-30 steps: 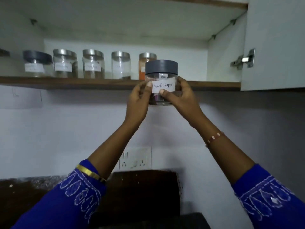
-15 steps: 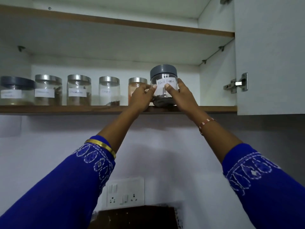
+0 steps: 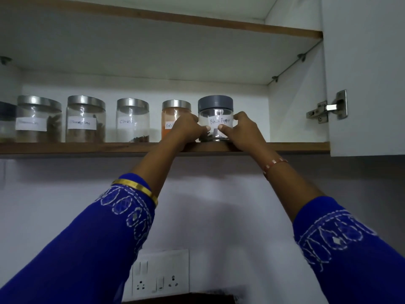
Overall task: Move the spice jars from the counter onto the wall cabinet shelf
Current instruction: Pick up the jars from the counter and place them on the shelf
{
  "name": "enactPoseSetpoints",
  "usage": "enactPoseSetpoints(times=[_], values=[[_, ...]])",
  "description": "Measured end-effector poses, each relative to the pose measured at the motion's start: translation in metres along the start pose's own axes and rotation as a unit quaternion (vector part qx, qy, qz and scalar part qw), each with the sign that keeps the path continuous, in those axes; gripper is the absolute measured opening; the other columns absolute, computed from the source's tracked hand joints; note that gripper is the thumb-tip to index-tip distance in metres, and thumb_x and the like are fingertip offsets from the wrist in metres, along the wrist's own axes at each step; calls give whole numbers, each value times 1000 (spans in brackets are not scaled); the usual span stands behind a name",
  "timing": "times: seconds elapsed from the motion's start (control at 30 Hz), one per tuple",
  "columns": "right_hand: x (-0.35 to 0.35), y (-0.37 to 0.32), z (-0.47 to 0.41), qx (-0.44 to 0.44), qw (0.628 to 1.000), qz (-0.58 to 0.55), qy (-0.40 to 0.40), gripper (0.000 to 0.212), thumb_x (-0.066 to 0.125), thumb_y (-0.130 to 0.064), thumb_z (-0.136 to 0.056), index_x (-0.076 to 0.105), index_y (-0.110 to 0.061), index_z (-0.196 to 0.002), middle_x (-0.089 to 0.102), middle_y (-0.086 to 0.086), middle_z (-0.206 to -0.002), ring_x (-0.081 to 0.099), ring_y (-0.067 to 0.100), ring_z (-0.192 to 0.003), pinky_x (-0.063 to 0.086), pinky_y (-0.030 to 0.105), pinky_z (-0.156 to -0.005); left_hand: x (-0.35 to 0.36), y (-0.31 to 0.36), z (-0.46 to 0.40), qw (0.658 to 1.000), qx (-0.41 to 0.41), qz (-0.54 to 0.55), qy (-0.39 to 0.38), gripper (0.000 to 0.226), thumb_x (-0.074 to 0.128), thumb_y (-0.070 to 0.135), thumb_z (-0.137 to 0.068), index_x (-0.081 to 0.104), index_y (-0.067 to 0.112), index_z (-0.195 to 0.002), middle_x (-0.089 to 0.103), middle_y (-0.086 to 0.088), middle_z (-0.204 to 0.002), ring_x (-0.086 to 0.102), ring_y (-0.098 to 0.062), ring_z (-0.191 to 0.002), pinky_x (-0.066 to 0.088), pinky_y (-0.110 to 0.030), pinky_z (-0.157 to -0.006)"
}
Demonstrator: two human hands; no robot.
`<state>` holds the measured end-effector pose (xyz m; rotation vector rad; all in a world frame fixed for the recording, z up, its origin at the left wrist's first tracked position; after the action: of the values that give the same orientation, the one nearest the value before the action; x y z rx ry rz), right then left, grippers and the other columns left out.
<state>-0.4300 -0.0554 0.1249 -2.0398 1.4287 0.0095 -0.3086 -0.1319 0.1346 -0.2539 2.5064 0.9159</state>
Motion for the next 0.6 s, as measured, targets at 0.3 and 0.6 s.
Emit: enactPoseSetpoints(times=[0.3,0.6], values=[[10,6,-14,11,984,164,-69,43,58,-23,-90,49,0,-125,55,17,-130,51,30,-119,40,30,-91,18,-5,-13,993,-33,-97,-53,33,58,11,-88,56,2,-119,59,-17,-123,55,-26,-100,45,-33,-90],[19,-1,1,6,971,226,-83,32,41,-15,-96,57,6,-114,58,23,-122,54,36,-112,42,31,-87,20,8,5,979,7,-202,-25,40,47,16,-92,47,-1,-129,50,-18,-135,49,-31,-123,40,-34,-97]])
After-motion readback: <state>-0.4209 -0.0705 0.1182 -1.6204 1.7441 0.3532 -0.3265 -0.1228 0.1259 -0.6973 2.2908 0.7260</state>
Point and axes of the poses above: each hand's wrist, its own z-axis away from the middle knuckle, its own x-axis out of the palm, y = z × x, the point moved 8 cm from there along -z, towards the middle knuckle
